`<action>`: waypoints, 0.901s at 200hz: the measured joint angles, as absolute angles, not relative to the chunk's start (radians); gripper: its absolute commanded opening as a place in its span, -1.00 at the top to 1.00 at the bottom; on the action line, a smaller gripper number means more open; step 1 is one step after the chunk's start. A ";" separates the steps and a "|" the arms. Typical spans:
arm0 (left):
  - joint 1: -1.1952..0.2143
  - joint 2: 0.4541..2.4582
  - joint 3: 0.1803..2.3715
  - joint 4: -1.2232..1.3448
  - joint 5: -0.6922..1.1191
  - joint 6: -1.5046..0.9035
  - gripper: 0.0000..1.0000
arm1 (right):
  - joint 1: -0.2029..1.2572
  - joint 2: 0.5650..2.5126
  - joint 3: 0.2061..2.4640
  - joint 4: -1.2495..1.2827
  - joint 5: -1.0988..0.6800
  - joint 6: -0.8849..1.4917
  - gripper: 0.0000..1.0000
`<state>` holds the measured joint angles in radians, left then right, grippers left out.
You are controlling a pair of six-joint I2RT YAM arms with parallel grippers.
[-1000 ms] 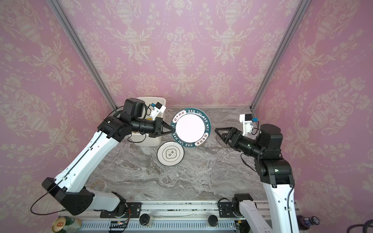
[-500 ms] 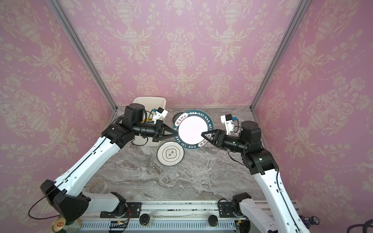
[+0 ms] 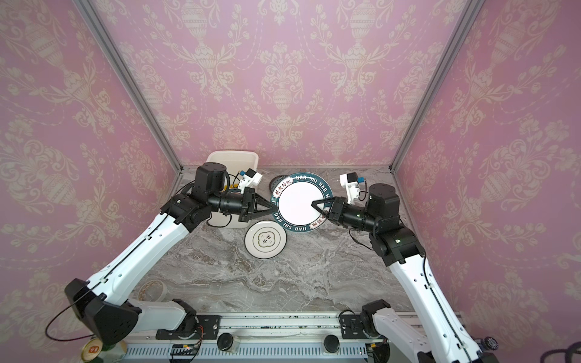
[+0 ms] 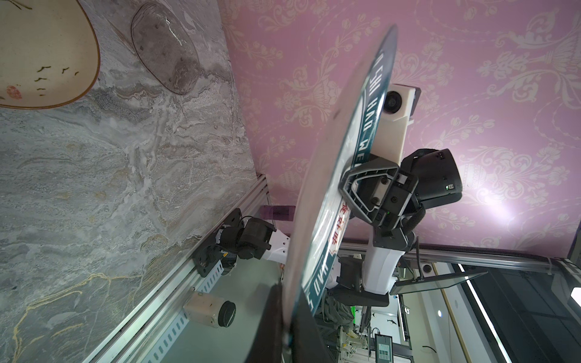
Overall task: Place the plates into the plastic bin on the countertop
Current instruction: Pick up the plate from the middle-right of the table.
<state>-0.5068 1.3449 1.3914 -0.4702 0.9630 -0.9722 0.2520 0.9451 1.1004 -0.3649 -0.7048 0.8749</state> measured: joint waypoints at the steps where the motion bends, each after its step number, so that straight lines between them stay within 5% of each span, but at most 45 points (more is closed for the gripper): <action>1: -0.507 1.345 1.390 -0.468 0.963 -0.971 1.00 | 0.252 0.945 1.101 -0.367 -0.699 0.883 0.87; 42: -0.507 1.332 1.332 -0.366 0.960 -1.021 0.35 | 0.257 0.946 1.103 -0.368 -0.675 0.900 1.00; 58: -0.507 1.322 1.311 -0.322 0.960 -1.042 0.25 | 0.258 0.946 1.103 -0.368 -0.672 0.908 1.00; 139: -0.514 1.311 1.211 -0.046 0.907 -1.104 0.37 | 0.287 0.936 1.079 -0.274 -0.665 1.022 1.00; 180: -0.523 1.311 1.169 0.096 0.885 -1.172 0.61 | 0.334 0.936 1.061 -0.246 -0.653 1.048 1.00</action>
<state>-0.5232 1.3109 1.1687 0.0956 0.8848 -1.1717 0.3336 0.9363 1.0607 -0.2459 -0.6533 1.0477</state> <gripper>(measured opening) 0.233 0.088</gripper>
